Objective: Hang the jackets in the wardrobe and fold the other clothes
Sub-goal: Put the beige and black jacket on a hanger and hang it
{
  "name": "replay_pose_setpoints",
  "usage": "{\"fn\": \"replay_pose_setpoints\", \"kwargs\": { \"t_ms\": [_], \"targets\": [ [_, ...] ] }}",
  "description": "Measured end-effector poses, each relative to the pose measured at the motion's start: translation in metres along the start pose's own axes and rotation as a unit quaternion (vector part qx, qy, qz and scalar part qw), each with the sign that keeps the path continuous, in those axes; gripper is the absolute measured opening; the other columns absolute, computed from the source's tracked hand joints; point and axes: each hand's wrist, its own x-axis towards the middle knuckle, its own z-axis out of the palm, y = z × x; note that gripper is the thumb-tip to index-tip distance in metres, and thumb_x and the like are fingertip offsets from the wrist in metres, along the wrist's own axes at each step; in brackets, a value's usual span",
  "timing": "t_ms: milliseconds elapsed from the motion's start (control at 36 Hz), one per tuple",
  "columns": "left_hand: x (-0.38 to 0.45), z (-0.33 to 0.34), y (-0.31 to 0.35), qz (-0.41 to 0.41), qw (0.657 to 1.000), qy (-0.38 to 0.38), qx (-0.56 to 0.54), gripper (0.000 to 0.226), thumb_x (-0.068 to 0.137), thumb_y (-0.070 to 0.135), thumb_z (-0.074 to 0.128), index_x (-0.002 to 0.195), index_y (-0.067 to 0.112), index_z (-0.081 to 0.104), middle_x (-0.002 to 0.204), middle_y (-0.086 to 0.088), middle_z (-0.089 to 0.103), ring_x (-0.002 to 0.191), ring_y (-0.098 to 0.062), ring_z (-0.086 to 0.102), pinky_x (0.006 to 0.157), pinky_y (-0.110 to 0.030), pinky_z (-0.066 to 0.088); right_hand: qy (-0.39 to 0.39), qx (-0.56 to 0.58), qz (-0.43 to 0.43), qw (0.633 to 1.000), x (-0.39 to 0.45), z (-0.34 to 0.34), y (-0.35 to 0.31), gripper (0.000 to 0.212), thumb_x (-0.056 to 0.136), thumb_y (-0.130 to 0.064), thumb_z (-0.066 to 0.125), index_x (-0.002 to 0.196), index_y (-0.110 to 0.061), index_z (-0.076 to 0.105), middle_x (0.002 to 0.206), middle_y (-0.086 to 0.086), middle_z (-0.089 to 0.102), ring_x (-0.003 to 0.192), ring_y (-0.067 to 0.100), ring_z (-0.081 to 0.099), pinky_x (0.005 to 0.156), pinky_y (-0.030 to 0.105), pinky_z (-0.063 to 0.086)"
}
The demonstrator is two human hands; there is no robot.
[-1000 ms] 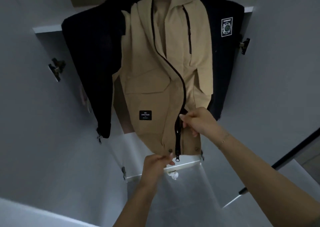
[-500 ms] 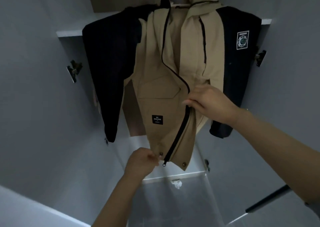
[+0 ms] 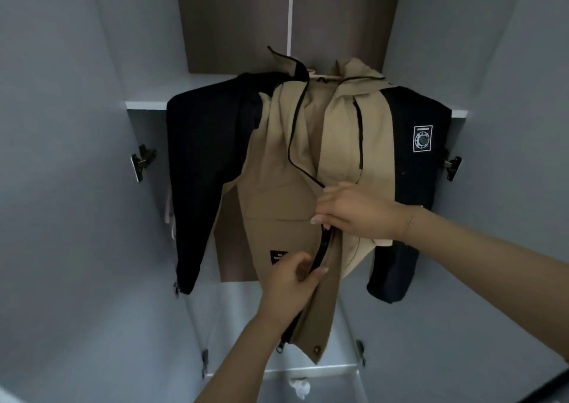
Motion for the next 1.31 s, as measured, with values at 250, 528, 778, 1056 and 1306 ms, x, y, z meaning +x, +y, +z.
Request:
{"fn": "replay_pose_setpoints", "kwargs": {
  "t_ms": [250, 528, 778, 1056, 1306],
  "targets": [
    [0.01, -0.008, -0.014, -0.072, 0.986, -0.008, -0.152, 0.036, 0.086, 0.016, 0.071, 0.058, 0.008, 0.049, 0.052, 0.003, 0.039, 0.049, -0.003, 0.037, 0.05, -0.012, 0.03, -0.064, -0.229, -0.116, 0.964, 0.051, -0.015, 0.028, 0.039, 0.1, -0.048, 0.036, 0.098, -0.026, 0.068, 0.107, -0.007, 0.053, 0.106, 0.013, 0.044, 0.097, 0.029, 0.03],
    [-0.005, -0.013, -0.04, -0.191, 0.971, -0.028, -0.139, 0.012, 0.083, 0.0, 0.063, 0.081, -0.004, 0.073, 0.079, -0.017, 0.071, 0.069, -0.016, 0.064, 0.067, -0.029, 0.054, 0.036, -0.296, -0.055, 0.953, 0.078, -0.08, 0.088, 0.04, 0.099, -0.041, 0.043, 0.098, -0.011, 0.068, 0.108, 0.005, 0.063, 0.109, 0.024, 0.051, 0.089, 0.035, 0.027],
    [0.03, -0.042, -0.01, -0.164, 0.973, -0.067, -0.144, 0.032, 0.097, 0.035, 0.053, 0.098, 0.009, 0.072, 0.092, -0.003, 0.071, 0.085, -0.014, 0.065, 0.085, -0.029, 0.051, 0.106, -0.243, -0.041, 0.963, 0.049, -0.09, 0.081, 0.037, 0.1, -0.035, 0.043, 0.093, -0.01, 0.07, 0.095, 0.006, 0.068, 0.094, 0.025, 0.059, 0.091, 0.034, 0.031],
    [0.087, -0.01, 0.072, -0.033, 0.987, 0.026, -0.156, 0.034, 0.084, 0.035, 0.071, 0.112, 0.028, 0.054, 0.104, 0.016, 0.06, 0.092, 0.007, 0.056, 0.069, -0.004, 0.043, 0.086, -0.213, -0.038, 0.973, 0.049, -0.068, 0.078, 0.036, 0.102, -0.039, 0.036, 0.1, -0.018, 0.065, 0.101, -0.002, 0.065, 0.092, 0.017, 0.058, 0.084, 0.025, 0.024],
    [0.116, -0.006, 0.069, -0.003, 0.977, 0.107, -0.186, 0.018, 0.086, 0.013, 0.07, 0.069, 0.018, 0.067, 0.059, 0.013, 0.066, 0.058, 0.007, 0.059, 0.054, -0.01, 0.044, 0.082, -0.286, -0.09, 0.95, 0.064, -0.076, 0.106, 0.037, 0.102, -0.044, 0.035, 0.099, -0.022, 0.065, 0.098, -0.005, 0.062, 0.098, 0.015, 0.055, 0.096, 0.028, 0.028]
  ]
}}
